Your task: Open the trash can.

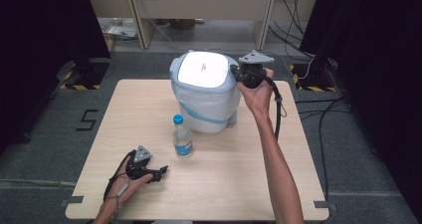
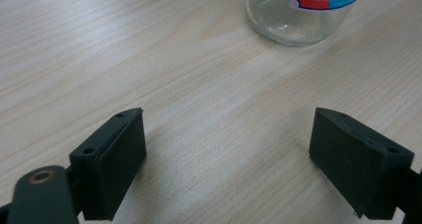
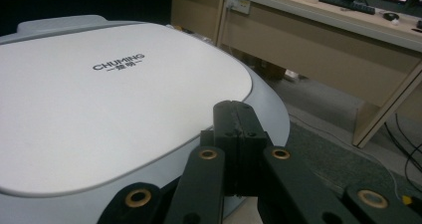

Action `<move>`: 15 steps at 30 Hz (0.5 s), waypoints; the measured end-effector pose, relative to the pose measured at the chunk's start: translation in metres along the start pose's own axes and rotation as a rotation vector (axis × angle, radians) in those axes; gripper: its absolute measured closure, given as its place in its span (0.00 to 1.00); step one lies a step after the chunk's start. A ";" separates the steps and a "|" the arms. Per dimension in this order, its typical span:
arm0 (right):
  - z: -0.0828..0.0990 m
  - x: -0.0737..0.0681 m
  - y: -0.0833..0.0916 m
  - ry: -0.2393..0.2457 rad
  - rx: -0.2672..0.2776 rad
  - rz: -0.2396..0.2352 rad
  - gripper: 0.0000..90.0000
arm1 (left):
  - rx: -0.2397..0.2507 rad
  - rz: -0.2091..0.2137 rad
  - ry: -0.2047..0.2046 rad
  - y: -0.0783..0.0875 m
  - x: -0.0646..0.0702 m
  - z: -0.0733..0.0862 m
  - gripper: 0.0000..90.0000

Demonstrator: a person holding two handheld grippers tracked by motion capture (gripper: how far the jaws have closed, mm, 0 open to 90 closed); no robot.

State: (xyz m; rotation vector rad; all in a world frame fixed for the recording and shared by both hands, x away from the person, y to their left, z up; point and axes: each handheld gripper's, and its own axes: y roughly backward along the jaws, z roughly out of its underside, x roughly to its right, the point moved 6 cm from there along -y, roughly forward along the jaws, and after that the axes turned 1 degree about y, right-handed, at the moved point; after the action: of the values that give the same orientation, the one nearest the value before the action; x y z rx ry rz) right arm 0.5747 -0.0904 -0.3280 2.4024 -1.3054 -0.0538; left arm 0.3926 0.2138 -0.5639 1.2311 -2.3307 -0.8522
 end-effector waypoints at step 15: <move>-0.001 -0.004 -0.002 0.050 -0.031 0.046 1.00 | 0.000 -0.001 0.000 0.000 0.000 0.000 0.15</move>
State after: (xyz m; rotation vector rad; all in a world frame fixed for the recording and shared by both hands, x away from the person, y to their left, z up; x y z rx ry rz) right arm 0.5745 -0.0863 -0.3287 2.3314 -1.3271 -0.0013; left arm 0.3926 0.2138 -0.5640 1.2320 -2.3308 -0.8523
